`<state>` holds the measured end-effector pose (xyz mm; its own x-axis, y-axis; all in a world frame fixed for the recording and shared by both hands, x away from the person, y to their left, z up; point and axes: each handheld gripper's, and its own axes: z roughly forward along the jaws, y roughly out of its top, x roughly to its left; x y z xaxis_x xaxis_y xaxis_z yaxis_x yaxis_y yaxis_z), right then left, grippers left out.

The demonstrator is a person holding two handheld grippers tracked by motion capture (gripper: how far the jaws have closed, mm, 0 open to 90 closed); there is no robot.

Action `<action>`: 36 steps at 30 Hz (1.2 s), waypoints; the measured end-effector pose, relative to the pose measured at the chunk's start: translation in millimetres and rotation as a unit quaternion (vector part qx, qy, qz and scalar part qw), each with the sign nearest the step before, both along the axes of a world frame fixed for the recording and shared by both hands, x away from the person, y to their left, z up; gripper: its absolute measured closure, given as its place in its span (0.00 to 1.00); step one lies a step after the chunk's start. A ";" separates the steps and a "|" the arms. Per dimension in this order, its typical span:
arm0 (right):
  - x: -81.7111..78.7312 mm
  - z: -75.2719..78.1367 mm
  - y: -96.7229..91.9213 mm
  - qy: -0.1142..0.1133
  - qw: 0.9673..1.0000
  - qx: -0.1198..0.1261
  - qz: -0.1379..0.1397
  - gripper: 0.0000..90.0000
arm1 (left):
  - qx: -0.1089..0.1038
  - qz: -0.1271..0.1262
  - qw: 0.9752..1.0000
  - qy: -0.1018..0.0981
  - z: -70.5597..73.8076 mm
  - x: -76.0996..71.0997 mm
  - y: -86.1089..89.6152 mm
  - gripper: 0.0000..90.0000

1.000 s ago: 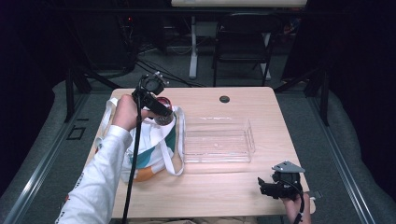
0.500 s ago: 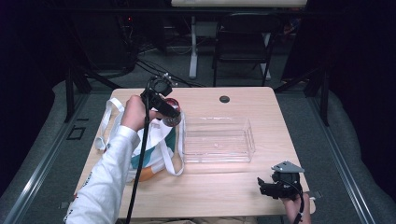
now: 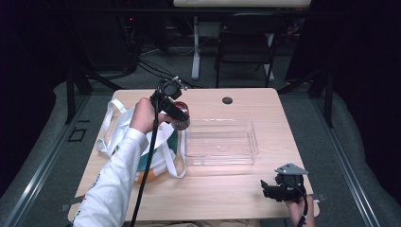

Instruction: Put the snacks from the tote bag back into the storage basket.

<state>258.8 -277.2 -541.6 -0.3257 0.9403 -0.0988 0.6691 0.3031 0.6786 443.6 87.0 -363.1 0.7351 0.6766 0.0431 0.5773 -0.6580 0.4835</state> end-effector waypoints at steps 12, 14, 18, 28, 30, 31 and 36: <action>0.2 -0.1 -0.3 0.000 1.000 -0.001 0.001 0.15 | -0.001 -0.015 1.000 0.004 -5.3 -2.0 -12.4 0.29; 0.2 -0.2 -0.2 -0.001 1.000 -0.002 0.002 0.15 | -0.002 -0.017 1.000 0.005 -6.0 -1.4 -14.3 0.29; 0.3 -0.1 -0.5 0.001 1.000 0.000 0.001 0.15 | 0.000 -0.021 1.000 0.008 -9.0 -0.1 -17.6 0.29; 0.5 -0.3 -0.4 -0.001 1.000 0.000 0.003 0.15 | -0.001 -0.024 1.000 0.011 -15.8 0.9 -25.6 0.29; 0.6 -0.8 0.1 0.000 1.000 0.000 0.001 0.15 | -0.002 -0.026 1.000 0.014 -16.9 1.0 -27.0 0.29; 0.6 -0.7 0.2 0.001 1.000 0.000 0.001 0.15 | -0.001 -0.026 1.000 0.014 -17.4 0.9 -27.5 0.29; 0.3 -0.4 -0.1 0.000 1.000 0.000 0.002 0.15 | 0.000 -0.026 1.000 0.016 -20.3 1.2 -29.7 0.29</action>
